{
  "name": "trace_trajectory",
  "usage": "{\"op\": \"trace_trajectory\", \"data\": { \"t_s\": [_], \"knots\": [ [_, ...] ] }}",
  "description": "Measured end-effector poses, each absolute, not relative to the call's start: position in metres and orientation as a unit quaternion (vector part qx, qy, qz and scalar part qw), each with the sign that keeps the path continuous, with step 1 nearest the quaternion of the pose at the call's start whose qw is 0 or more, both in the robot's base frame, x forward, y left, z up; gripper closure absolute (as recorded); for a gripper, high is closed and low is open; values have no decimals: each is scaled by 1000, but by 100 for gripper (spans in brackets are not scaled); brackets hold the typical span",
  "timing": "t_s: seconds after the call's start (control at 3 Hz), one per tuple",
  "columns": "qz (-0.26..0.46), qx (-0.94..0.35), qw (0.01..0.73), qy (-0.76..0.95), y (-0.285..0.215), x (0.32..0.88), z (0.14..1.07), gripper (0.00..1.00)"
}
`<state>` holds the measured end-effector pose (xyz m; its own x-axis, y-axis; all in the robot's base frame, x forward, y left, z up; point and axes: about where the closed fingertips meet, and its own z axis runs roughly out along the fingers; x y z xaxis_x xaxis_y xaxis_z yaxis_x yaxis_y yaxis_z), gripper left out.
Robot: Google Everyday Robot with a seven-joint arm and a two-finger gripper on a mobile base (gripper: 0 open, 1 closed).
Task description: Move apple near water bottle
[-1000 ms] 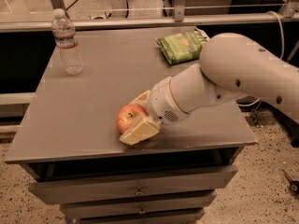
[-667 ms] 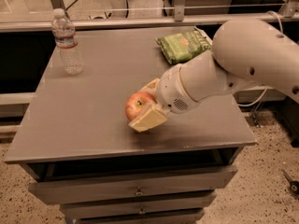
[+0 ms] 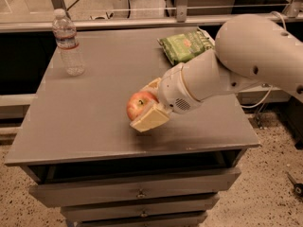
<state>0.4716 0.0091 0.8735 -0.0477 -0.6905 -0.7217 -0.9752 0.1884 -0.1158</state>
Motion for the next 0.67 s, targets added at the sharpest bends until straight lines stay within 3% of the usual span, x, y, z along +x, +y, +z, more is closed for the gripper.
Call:
{"op": "trace_trajectory", "data": {
  "t_s": [0.67],
  "knots": [
    [231,-595,373,674,42,513,868,100]
  ]
}}
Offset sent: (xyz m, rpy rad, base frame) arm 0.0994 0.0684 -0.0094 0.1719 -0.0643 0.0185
